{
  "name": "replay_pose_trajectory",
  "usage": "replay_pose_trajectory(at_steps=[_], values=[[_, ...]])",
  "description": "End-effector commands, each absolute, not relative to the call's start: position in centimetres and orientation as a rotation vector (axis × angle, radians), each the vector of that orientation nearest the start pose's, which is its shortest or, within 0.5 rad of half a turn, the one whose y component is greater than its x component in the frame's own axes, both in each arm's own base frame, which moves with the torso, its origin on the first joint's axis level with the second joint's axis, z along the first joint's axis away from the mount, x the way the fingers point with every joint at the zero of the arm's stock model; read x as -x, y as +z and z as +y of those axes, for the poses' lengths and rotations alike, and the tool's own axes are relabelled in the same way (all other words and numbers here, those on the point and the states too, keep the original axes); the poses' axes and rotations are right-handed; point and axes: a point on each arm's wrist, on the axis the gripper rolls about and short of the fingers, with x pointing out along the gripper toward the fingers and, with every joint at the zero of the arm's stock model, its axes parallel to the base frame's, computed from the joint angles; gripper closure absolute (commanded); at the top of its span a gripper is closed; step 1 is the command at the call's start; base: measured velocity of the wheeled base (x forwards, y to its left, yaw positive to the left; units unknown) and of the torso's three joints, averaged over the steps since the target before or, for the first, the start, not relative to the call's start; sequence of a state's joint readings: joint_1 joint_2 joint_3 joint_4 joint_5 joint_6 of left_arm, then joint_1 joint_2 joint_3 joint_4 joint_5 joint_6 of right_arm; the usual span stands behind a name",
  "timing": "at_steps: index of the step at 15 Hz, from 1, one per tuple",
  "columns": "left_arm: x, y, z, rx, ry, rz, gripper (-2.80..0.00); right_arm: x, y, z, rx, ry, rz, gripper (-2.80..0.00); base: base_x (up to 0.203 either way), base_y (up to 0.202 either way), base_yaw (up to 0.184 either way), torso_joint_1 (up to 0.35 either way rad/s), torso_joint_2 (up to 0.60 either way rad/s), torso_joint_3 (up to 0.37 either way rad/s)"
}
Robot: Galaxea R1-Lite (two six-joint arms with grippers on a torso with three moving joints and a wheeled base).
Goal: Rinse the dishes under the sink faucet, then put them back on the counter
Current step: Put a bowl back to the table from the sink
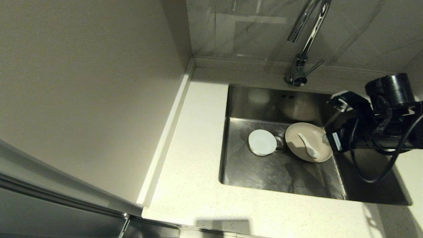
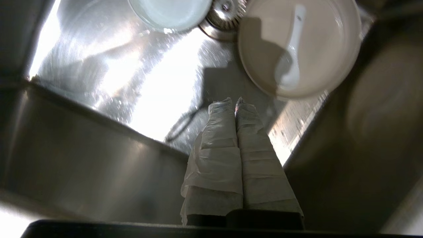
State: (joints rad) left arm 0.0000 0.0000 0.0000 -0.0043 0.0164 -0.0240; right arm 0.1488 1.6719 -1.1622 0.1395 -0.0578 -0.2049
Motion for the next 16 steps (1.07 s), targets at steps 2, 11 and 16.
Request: replay_pose_trajectory(at_steps=[2, 11, 16], values=[[2.3, 7.6, 0.0, 0.025, 0.017, -0.008, 0.00, -33.3, 19.3, 6.8, 0.307, 0.158, 0.689, 0.00, 0.000, 0.000, 0.000, 0.000, 0.00, 0.000], [2.3, 7.6, 0.0, 0.025, 0.017, -0.008, 0.00, -37.4, 17.6, 8.8, 0.147, 0.071, 0.724, -2.80, 0.000, 0.000, 0.000, 0.000, 0.00, 0.000], [2.3, 7.6, 0.0, 0.025, 0.017, -0.008, 0.00, -40.3, 13.7, 10.1, 0.054, -0.026, 0.791, -2.80, 0.000, 0.000, 0.000, 0.000, 0.00, 0.000]])
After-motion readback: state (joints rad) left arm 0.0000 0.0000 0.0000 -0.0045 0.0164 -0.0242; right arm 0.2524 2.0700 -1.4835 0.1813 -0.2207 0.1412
